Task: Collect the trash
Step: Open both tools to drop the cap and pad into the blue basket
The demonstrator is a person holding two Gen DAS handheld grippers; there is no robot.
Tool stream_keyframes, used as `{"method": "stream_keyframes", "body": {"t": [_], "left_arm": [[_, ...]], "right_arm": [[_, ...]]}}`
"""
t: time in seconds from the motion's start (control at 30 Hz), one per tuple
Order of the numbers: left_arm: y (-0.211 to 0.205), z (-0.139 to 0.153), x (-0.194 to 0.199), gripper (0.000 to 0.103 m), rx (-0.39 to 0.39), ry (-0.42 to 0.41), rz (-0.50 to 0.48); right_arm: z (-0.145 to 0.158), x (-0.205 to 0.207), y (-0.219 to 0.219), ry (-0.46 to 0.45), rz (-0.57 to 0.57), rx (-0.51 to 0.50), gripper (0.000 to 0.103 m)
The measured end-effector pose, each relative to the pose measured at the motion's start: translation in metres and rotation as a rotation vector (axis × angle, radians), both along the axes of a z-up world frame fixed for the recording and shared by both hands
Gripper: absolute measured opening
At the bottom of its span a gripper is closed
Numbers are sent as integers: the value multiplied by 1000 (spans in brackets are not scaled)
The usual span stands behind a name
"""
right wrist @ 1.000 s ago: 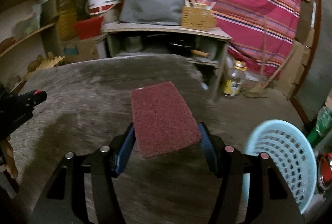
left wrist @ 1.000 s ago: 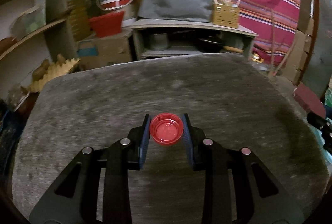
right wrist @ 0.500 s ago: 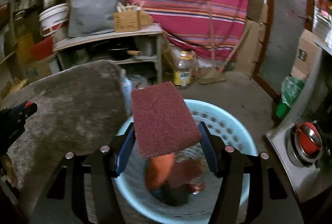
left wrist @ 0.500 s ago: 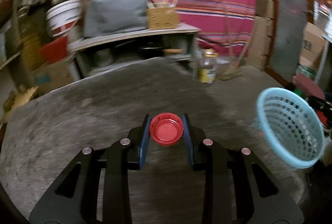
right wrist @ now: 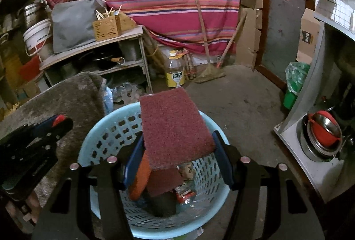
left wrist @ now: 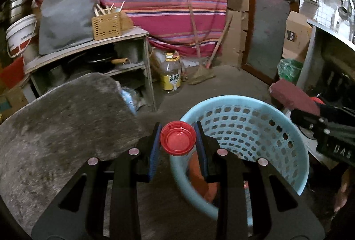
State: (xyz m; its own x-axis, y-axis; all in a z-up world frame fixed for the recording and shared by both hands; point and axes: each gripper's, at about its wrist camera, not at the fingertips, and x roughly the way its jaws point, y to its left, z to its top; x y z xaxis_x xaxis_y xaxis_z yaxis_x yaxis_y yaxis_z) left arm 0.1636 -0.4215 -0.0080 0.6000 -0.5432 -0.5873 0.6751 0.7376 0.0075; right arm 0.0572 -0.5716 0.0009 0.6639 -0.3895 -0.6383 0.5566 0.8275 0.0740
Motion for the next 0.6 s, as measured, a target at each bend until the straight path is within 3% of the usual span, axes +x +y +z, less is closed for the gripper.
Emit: {"method": "stream_keyframes", "body": {"t": [0.43,0.6], "left_arm": [[-19,10,4,29,-17,11,-25],[-10,21,3,62,-34,-20,-6]], "right_arm": [[-7,-1,-7,15,-28,38,60],[-9,4,-5,23,-20,46,60]]}}
